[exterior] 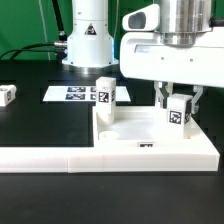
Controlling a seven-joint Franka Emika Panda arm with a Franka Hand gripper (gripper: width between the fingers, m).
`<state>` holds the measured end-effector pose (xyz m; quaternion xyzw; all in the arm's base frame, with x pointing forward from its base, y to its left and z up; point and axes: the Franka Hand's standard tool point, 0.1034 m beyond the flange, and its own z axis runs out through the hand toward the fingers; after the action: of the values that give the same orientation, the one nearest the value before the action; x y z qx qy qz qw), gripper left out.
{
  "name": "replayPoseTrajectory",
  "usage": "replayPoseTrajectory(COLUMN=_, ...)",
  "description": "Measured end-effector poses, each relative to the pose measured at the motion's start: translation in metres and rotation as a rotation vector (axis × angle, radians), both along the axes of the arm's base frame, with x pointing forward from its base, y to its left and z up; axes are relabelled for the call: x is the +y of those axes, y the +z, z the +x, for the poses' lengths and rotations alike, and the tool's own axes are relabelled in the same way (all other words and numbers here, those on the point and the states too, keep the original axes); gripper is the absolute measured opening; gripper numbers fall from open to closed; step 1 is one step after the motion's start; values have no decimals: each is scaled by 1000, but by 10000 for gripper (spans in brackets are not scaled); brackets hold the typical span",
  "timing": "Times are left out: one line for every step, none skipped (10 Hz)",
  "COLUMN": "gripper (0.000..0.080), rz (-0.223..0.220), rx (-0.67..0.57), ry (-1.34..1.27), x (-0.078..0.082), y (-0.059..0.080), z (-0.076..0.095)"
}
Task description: Assemble square table
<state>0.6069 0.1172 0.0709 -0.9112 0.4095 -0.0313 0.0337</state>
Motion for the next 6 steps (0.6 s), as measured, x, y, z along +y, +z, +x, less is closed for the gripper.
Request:
replayPoseTrajectory(gripper=290, rz=13, rx=6, ry=-99, x=0, y=0, z=0)
replayPoseTrajectory(gripper=290, rz=21, rx=14, ry=-199, x=0, y=0, z=-1)
replayPoseTrajectory(gripper=290, rz=26, rx=43, ry=-326, x=1, y=0, z=-4)
replayPoseTrajectory(gripper=290, rz=34, rx=57, ry=-421, x=1, y=-1, z=-5)
replayPoseTrajectory(gripper=290, rz=47, rx=57, ry=-471, x=-1, y=-1, z=-4)
replayPoseTrajectory(gripper=290, rz=63, rx=59, ry=-529, x=-1, y=0, z=-4)
